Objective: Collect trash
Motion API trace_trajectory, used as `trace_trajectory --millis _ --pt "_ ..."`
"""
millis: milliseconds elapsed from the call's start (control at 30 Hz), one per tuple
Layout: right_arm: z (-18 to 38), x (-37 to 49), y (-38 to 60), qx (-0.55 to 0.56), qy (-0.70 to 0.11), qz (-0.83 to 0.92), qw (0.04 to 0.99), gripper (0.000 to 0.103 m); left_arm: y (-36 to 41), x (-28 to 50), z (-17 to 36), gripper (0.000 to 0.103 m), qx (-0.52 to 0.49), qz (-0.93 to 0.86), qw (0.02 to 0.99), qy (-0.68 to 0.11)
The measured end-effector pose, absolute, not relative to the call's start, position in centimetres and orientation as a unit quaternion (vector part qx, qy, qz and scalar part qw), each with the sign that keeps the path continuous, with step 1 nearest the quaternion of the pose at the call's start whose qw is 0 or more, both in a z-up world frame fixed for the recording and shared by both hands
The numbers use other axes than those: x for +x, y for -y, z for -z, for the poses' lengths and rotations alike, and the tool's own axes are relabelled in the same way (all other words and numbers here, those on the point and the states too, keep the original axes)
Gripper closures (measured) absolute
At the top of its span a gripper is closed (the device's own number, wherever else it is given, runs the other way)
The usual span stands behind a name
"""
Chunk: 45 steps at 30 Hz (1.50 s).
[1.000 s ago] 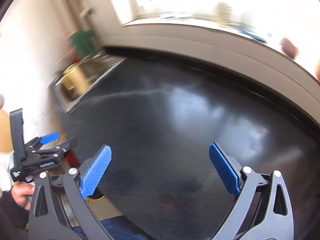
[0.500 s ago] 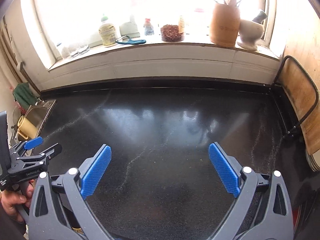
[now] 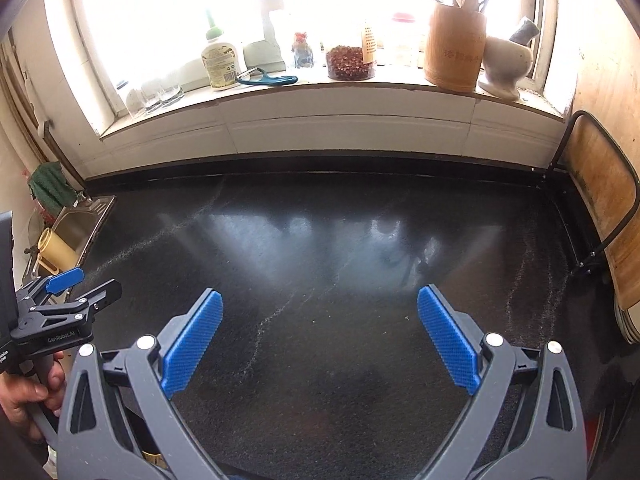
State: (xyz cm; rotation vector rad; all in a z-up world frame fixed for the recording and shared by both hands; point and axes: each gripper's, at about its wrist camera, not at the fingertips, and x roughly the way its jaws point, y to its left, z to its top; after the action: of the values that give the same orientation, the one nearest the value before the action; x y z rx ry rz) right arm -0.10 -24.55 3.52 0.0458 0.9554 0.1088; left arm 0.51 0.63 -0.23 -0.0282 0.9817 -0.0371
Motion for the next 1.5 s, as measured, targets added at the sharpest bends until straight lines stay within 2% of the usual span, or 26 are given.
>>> trace_trajectory --millis 1500 --pt "-3.2 0.6 25.4 0.021 -0.465 -0.058 0.883 0.008 -0.2 0.3 0.5 0.007 -0.013 0.020 0.880 -0.475"
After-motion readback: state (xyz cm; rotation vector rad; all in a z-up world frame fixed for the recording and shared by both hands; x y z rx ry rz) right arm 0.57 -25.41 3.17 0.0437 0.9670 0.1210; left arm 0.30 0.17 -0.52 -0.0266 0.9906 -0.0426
